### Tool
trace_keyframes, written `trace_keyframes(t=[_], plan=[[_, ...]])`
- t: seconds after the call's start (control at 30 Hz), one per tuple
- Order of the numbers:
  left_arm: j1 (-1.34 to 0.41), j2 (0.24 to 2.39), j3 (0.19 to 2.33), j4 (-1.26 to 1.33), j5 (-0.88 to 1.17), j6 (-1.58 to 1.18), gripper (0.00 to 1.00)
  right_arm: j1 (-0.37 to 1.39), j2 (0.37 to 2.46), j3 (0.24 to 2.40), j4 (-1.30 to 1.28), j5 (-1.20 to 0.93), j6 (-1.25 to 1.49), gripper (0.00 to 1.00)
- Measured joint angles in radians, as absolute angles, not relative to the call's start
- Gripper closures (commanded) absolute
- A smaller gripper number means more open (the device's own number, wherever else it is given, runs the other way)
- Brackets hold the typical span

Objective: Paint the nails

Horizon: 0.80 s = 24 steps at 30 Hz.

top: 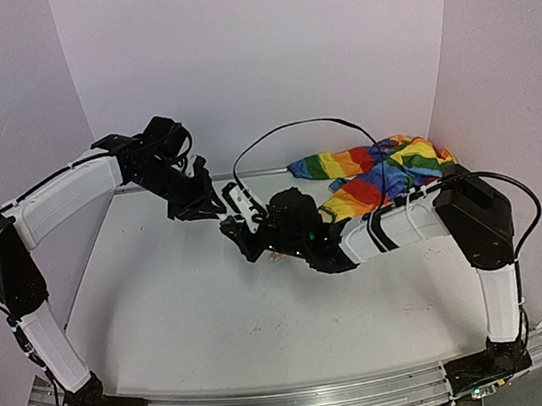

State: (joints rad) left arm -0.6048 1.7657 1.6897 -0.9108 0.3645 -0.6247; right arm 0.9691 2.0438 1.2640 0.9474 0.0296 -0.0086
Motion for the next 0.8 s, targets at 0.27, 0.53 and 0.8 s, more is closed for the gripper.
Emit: trace_keyframes(t=[0.27, 0.53, 0.8], plan=[[-0.619, 1.652, 1.602, -0.772, 0.318, -0.734, 0.12, 0.915, 1.987, 1.254, 0.963, -0.007, -0.075, 1.00], [-0.612, 1.347, 1.261, -0.365, 0.505, -0.597, 0.04, 0.626, 1.919, 1.243, 0.981, -0.797, 0.247, 1.00], [-0.669, 1.471, 1.320, -0.006, 0.843, -0.494, 0.22, 0.651, 1.874, 1.249, 1.089, -1.241, 0.540, 1.00]])
